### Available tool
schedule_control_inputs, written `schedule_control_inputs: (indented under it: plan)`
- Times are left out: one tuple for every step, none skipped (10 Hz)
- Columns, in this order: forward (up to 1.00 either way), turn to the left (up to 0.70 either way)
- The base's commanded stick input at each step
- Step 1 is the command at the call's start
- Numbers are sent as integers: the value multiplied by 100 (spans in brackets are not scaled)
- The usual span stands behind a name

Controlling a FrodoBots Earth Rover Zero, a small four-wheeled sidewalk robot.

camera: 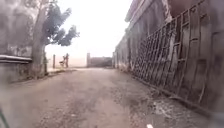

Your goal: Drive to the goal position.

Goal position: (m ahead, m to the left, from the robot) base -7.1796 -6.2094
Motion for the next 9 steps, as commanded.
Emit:
schedule_control_inputs:
  plan:
    - [100,0]
    - [100,0]
    - [100,0]
    - [100,0]
    - [100,0]
    - [100,5]
    - [100,13]
    - [100,26]
    - [100,0]
